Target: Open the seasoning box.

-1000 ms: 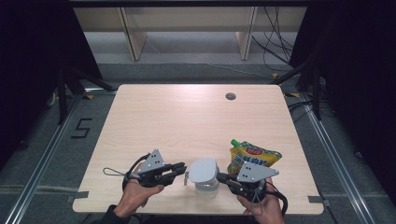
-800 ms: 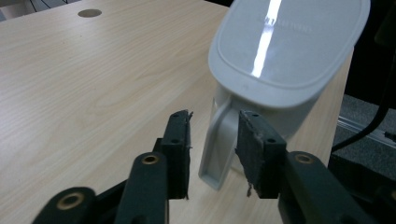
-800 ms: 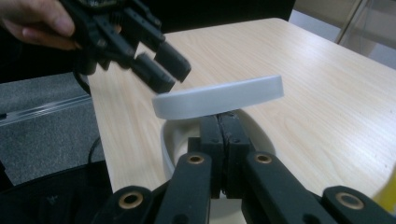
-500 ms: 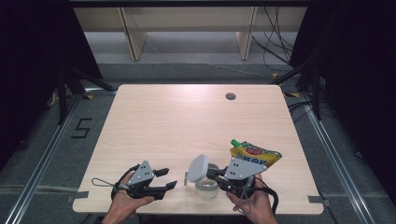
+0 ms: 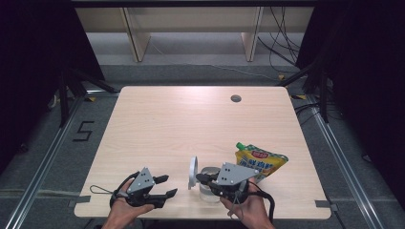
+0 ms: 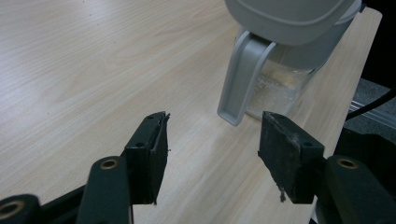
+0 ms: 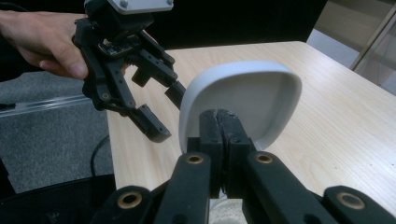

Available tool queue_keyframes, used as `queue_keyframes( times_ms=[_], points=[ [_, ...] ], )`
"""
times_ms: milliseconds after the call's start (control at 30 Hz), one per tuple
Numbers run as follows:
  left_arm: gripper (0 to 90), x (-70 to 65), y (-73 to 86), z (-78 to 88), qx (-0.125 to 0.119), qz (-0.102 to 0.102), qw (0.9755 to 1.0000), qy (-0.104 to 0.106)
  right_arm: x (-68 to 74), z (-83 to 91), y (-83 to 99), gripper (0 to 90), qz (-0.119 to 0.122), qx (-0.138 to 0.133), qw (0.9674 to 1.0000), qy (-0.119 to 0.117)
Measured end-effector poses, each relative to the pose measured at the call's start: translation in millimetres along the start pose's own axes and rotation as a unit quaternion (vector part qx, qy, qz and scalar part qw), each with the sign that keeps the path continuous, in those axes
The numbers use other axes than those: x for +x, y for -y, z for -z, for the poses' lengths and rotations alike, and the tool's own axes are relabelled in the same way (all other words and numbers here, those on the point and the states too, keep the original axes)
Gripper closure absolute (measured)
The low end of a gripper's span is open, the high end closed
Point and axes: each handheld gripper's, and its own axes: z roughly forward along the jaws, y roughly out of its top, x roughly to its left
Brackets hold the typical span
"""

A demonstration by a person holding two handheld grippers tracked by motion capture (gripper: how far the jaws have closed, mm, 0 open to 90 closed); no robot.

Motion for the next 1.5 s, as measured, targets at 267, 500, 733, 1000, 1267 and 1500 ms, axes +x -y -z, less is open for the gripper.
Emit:
queue_keyframes(
  times_ms=[267,500,733,1000,1267,1500],
  points=[
    [37.2,-3.7,0.8,-1.2,0.003,0.008,1.0,-0.001,-8.6,28.4,23.6,84.8,-0.022,0.0,0.9996,0.017],
    [31.9,-8.4,0.6,-0.9,0.005,0.017,0.9998,-0.001,-16.5,63.7,59.6,76.6,-0.064,-0.008,0.9967,0.05],
    [25.1,-9.8,0.2,-4.0,0.011,0.008,0.9999,-0.009,-18.2,104.8,93.7,62.8,-0.105,0.001,0.9905,0.089],
    [20.4,-11.0,-0.8,-6.4,0.016,0.025,0.9994,-0.02,-25.3,129.4,121.1,55.8,-0.133,0.009,0.9832,0.125],
    [20.4,-10.0,-1.2,-8.2,0.016,0.023,0.9995,-0.016,-39.7,143.9,140.8,48.5,-0.177,-0.004,0.9744,0.139],
    [16.5,-9.3,-2.5,-7.9,0.009,0.016,0.9998,-0.01,-50.9,145.6,150.0,37.3,-0.173,-0.002,0.9719,0.16]
  ],
)
